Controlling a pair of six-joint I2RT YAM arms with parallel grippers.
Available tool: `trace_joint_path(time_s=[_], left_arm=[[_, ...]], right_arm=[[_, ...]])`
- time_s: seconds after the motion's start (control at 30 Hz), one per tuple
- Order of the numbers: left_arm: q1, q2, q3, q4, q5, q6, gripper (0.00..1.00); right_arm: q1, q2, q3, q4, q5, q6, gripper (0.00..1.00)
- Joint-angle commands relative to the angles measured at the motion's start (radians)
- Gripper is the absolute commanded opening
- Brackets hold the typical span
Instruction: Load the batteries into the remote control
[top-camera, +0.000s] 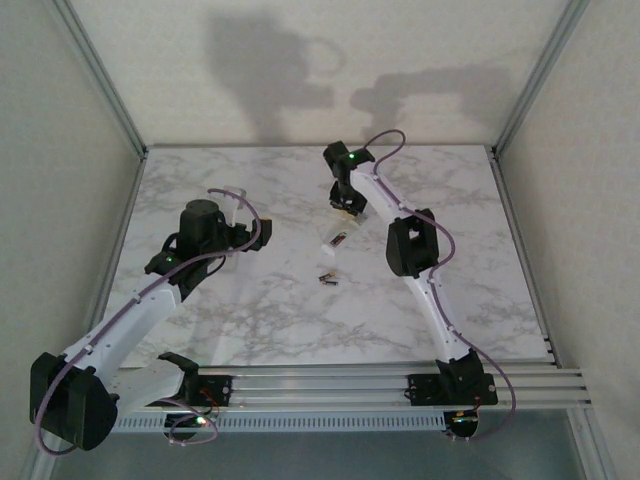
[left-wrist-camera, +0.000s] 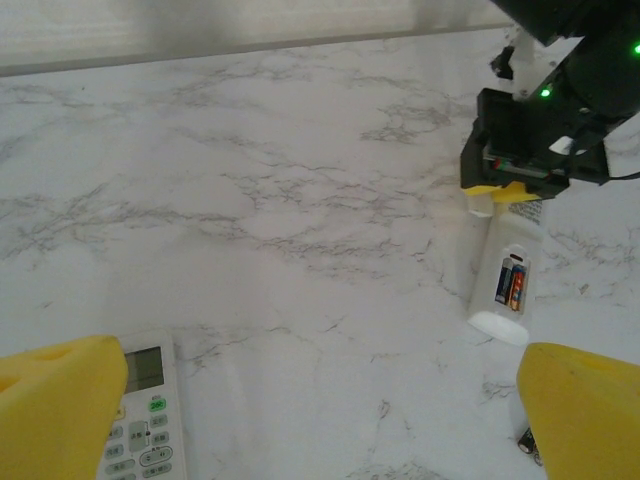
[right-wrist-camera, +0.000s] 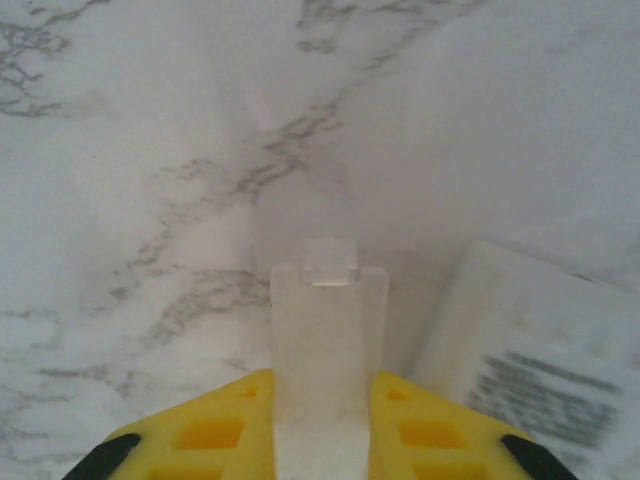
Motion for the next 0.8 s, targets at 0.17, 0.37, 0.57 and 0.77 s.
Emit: trace_joint_path(time_s=[0.17,0.37,0.57,0.77], left_arm=[[0.010,0.005,-0.004,0.016,-0.003,0.016,1.00],[0.012,-0.013,-0.010,0.018,-0.026,0.013,0.99],[0.012,-0.049,-0.029,0.027,-0.084,0.019,1.00],[0.012,-0.061,-0.036,0.034,-0.092,0.022,1.00]], right_arm=[[0.026,-0.313,-0.298,0.009,0.096,0.225,0.26],[0.102,-0.384,-0.441,0.022,0.070,0.483,0.27],[0.165,-0.326,-0.414,0.022,0.081,0.600,0.27],[0.193,-0.253,-0.333,-0.040,0.142,0.582,0.27]])
